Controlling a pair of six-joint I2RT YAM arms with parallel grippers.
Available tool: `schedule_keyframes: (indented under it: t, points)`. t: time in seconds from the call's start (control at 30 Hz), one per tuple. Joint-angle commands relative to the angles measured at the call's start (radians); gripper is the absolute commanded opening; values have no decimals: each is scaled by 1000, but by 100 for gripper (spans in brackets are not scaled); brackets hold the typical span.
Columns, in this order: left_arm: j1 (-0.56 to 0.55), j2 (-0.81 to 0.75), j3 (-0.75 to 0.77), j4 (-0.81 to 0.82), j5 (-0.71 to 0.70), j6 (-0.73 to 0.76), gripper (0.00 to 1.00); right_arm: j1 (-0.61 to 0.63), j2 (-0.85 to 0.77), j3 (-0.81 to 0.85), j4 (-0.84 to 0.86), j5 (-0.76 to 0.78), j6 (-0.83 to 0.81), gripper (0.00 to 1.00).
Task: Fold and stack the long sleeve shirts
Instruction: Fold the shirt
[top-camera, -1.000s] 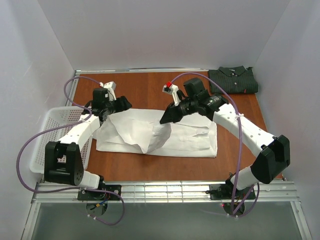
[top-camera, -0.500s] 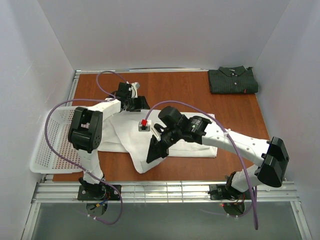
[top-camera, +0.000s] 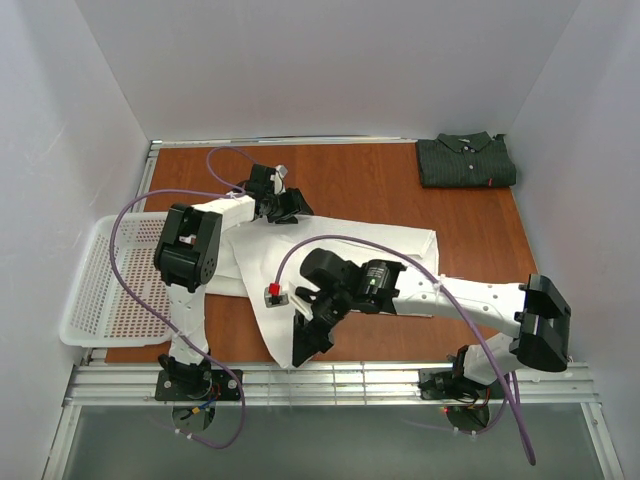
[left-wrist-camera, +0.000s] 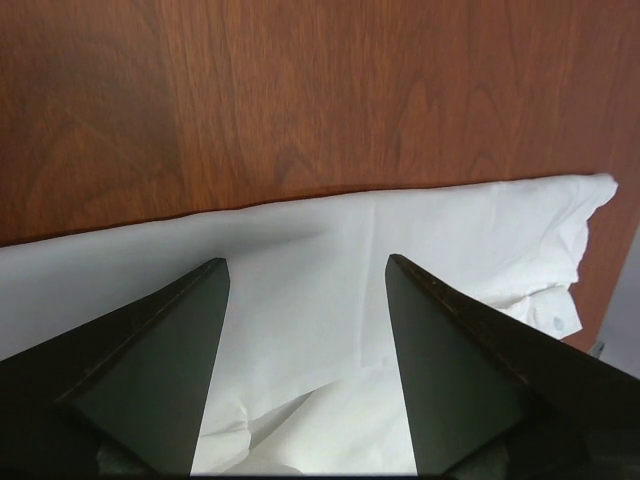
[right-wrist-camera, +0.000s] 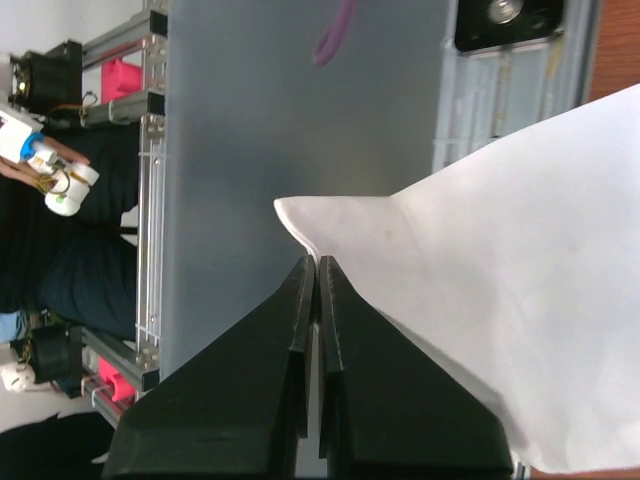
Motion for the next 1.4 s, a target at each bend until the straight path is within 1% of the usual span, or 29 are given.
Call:
schedule_keyframes:
  t: [0.0, 0.1, 0.27, 0.37, 0.5, 0.53, 0.6, 0.63, 0.73, 0.8, 0.83, 0.9, 0.93, 1.0, 1.03, 1.07, 1.13, 1.37]
  points:
    - [-1, 54, -3, 3, -20, -80, 61, 52, 22, 11, 35, -32, 6, 1]
    - [-1, 63, -6, 19, -14, -110, 61, 70, 29, 8, 35, -27, 6, 1]
    - [-1, 55, -23, 32, -49, -151, 61, 70, 35, -12, 36, -12, 30, 1]
    - [-1, 60, -16, 37, -37, -159, 61, 80, 48, -7, 42, -17, 38, 1]
    - [-1, 28, -3, 35, -11, -130, 66, 80, 55, 22, 46, 48, 32, 1]
    - [-1, 14, -2, 35, -10, -121, 69, 80, 62, 46, 47, 83, 29, 1]
    - [2, -32, 12, 32, -10, -87, 72, 76, 93, 101, 56, 108, 23, 1]
    - [2, -49, 23, 20, -10, -73, 77, 73, 107, 123, 58, 109, 18, 1]
    - [16, -130, 73, -32, -26, -27, 82, 58, 157, 202, 56, 112, 7, 1]
    - [39, -172, 102, -58, -71, -7, 83, 38, 185, 230, 59, 112, 4, 1]
    - [48, -222, 106, -81, -98, 1, 83, 23, 190, 245, 58, 112, 6, 1]
    - [83, -268, 83, -105, -173, 8, 81, 8, 194, 253, 59, 105, 4, 1]
    - [106, -302, 70, -112, -196, 14, 78, -3, 194, 258, 62, 100, 1, 1]
    - [137, -324, 28, -119, -236, 25, 75, -9, 188, 256, 67, 88, -2, 1]
    - [146, -321, 14, -119, -229, 25, 73, -11, 188, 256, 72, 85, -4, 1]
    - [155, -313, 1, -121, -218, 25, 70, -11, 187, 255, 75, 80, -4, 1]
    - [168, -288, -22, -121, -185, 19, 68, -11, 187, 255, 92, 69, 2, 1]
    - [211, -117, -16, -112, -198, -2, 63, -11, 216, 296, 119, 30, 15, 1]
